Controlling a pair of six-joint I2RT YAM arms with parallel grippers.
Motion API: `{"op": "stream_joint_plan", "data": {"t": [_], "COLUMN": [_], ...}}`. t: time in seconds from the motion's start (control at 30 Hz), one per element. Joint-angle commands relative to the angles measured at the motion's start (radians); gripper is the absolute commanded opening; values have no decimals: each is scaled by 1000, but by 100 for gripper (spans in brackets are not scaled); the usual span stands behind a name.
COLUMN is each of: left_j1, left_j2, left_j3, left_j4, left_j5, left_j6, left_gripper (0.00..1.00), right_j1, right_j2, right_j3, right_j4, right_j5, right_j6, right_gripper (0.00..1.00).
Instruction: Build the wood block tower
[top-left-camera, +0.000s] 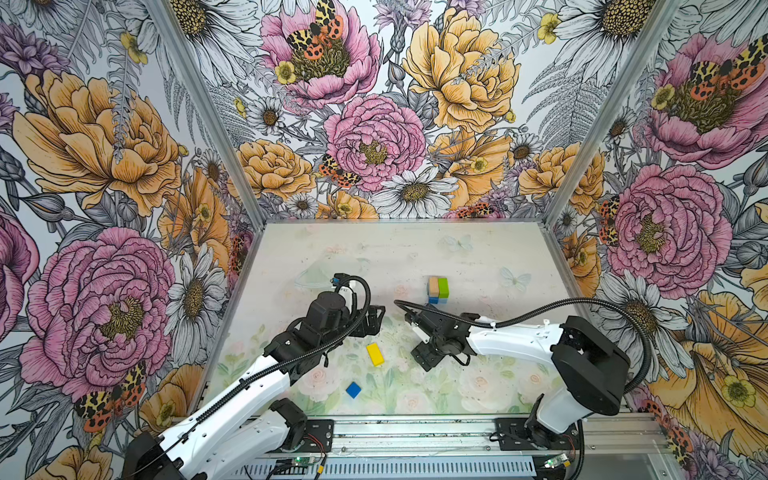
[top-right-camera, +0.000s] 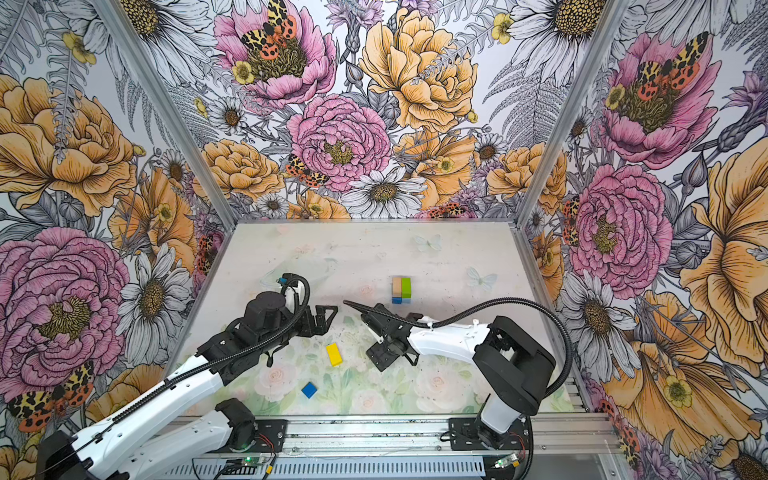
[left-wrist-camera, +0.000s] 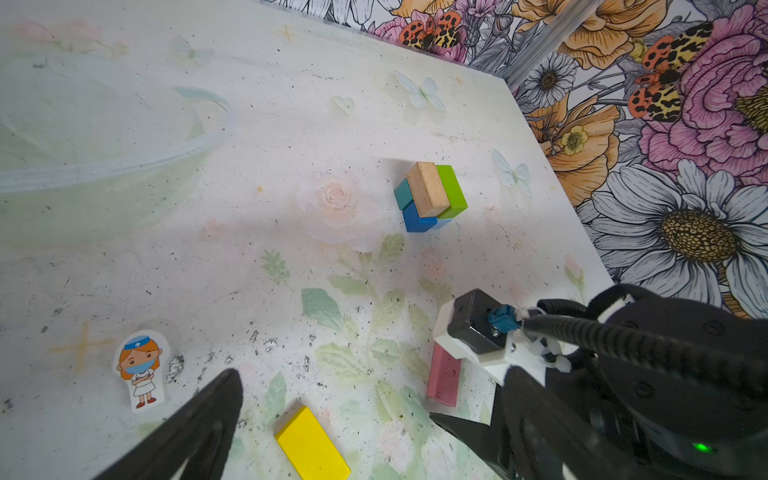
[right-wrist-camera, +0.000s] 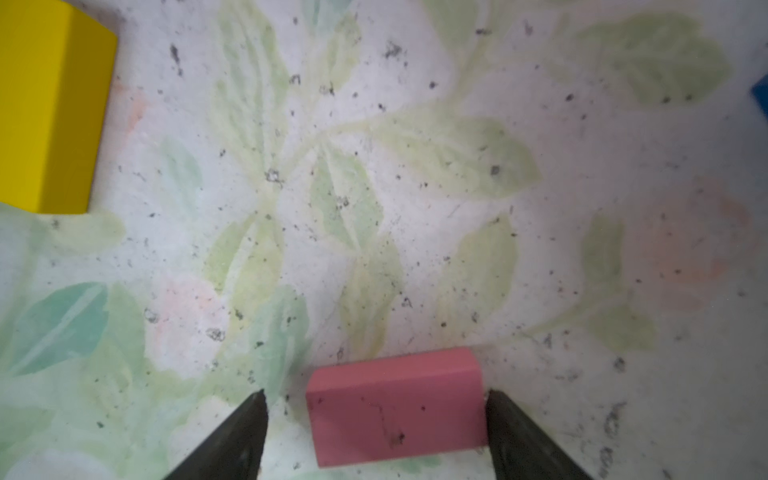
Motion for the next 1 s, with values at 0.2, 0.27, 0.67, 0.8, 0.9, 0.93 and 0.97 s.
{"op": "stream_joint_plan", "data": {"t": [0.2,0.27,0.67,0.8,0.9,0.93,0.97], "left_j1": [5,7,6,7,6,7,7], "left_j2": [-35,-38,-46,-55,-61,-64,-66], "left_j3": [-11,-11,-9,-10,-8,-9,-8], "left_j4": [-31,-34,-34,-35,-38,-39,-40], "left_j5": [-39,-41,-39,-36,-35,-35,-35], "left_j6": [-16,-17,-15,-13,-12,-11,-10], "left_gripper": [99,99,99,99,99,99,99], "right_j1": [1,3,2,2,2,0,0], "right_j2": [55,61,26,-9,-46,-57,-70], "right_j3": [43,43,31,14,7,8,8], "right_j4": [22,22,-5,-6,-9,-13,-18], "right_j5": [7,11,35,60,77,88,96], "right_j6": [-29,-28,18,53,83,95,102], "right_gripper": [79,77,60,55,54,54,54]}}
